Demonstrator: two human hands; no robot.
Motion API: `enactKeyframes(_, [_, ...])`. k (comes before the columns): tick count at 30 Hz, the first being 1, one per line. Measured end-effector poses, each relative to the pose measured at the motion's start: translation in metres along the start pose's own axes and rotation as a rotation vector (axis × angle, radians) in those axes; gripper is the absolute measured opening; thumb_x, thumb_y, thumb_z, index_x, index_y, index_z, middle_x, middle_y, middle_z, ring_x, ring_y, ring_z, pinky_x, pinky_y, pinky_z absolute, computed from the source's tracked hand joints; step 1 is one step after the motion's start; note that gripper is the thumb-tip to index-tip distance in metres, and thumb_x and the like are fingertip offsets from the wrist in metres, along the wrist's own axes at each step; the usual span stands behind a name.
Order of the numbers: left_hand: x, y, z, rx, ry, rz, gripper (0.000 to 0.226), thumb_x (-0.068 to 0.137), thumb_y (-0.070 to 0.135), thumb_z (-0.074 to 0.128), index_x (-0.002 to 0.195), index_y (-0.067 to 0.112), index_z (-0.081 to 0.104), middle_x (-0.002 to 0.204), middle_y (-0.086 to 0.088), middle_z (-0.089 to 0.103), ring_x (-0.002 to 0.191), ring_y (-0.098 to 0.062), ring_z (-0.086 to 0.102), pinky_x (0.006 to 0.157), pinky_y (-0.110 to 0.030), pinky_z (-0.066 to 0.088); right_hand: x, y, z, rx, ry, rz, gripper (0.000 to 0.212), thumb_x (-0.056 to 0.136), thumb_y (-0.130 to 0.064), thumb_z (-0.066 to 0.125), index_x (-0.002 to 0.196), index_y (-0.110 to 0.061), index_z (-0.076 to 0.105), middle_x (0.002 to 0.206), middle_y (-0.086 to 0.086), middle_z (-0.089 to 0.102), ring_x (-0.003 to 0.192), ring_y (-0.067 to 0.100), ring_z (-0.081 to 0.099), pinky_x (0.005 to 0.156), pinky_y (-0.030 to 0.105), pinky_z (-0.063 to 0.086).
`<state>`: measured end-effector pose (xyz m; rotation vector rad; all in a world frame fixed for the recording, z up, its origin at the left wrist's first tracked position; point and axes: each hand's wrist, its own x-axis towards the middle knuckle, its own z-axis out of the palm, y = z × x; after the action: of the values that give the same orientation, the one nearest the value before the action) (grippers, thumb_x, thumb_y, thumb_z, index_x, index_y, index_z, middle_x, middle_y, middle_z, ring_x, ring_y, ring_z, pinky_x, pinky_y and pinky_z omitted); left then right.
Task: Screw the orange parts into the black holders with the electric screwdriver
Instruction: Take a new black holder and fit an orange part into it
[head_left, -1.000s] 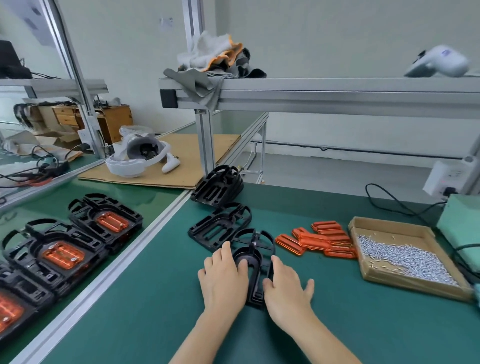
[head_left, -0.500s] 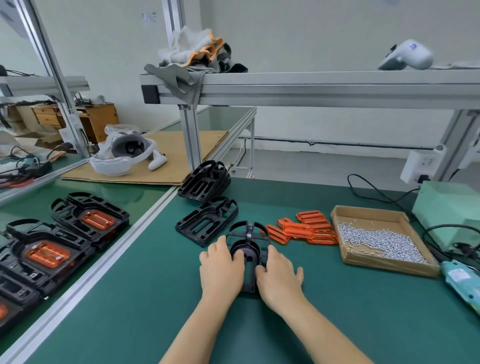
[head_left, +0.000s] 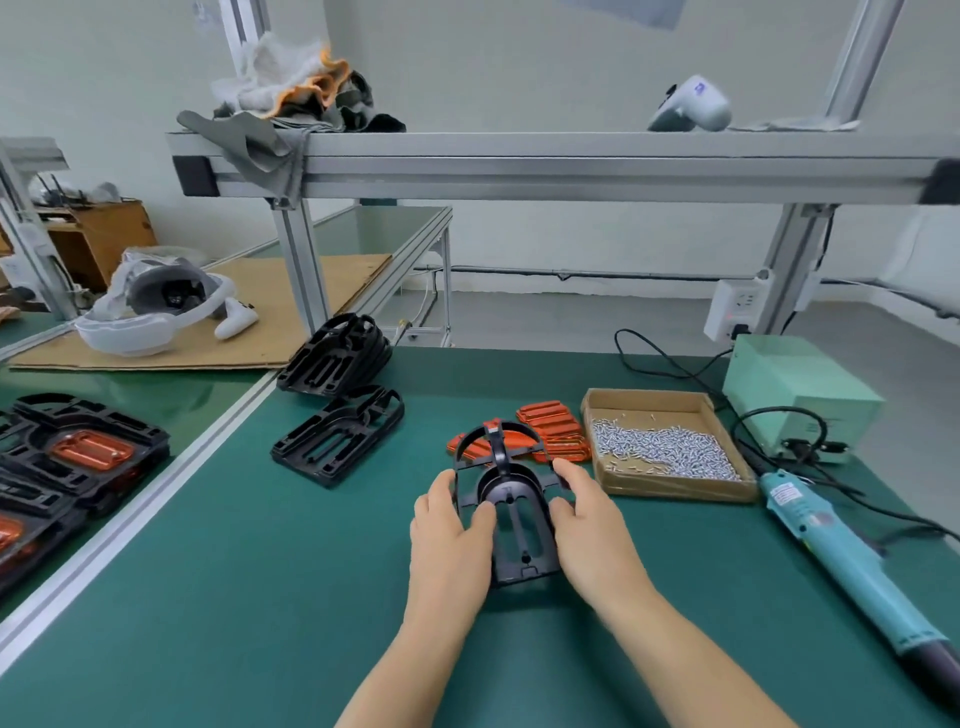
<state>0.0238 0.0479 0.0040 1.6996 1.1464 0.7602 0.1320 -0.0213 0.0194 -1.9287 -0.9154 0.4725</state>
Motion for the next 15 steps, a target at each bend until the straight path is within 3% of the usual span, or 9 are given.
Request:
enactKeyframes(4, [-0.012,0.003,0.017,-0.12,-0.034,-0.017,0.043,0.096,0.029,0.049,0.136,0.034,0.034,0.111,0.017,0.043,0.086,0.01,0.048,0.069,-0.018,0.037,-0.003,0.021,-0.031,0.057,0.012,0.024,0.046,0.1,-0.003,0.039,0.141,-0.022,0.047,0.143,-0.007,0.046,0.132,0.009,0.039,0.104,0.019,0.026])
enactKeyframes(6, [-0.014,0.006,0.021,-0.133,-0.055,-0.015,0.042,0.095,0.03,0.05,0.134,0.036,0.036,0.107,0.02,0.043,0.084,0.01,0.048,0.066,-0.014,0.034,-0.001,0.034,-0.048,0.069,-0.023,0.034,0.045,0.099,0.0,0.04,0.137,-0.022,0.052,0.137,-0.007,0.052,0.125,0.008,0.045,0.103,0.021,0.031])
enactKeyframes(9, [-0.014,0.009,0.022,-0.008,-0.045,0.098,0.049,0.094,0.03,0.053,0.139,0.032,0.034,0.12,0.017,0.043,0.106,0.002,0.044,0.088,-0.024,0.04,0.005,0.048,-0.069,0.055,-0.14,0.039,0.044,0.098,0.002,0.042,0.128,-0.026,0.058,0.129,-0.011,0.059,0.119,0.003,0.051,0.1,0.02,0.034])
enactKeyframes(11, [-0.013,0.01,0.022,0.181,-0.013,0.24,0.053,0.093,0.029,0.054,0.142,0.028,0.033,0.138,0.012,0.037,0.127,-0.008,0.03,0.107,-0.032,0.028,0.013,0.054,-0.077,0.026,-0.231,0.028,0.043,0.098,0.002,0.044,0.12,-0.03,0.061,0.125,-0.011,0.062,0.118,0.003,0.055,0.103,0.021,0.037])
enactKeyframes(15, [-0.012,0.013,0.032,0.477,-0.04,0.459,0.051,0.096,0.025,0.047,0.144,0.029,0.031,0.15,0.014,0.027,0.139,-0.006,0.012,0.11,-0.025,0.007,0.029,0.059,-0.081,-0.061,-0.383,-0.047,0.039,0.098,0.003,0.045,0.112,-0.03,0.062,0.114,-0.015,0.065,0.104,-0.008,0.059,0.095,0.011,0.042])
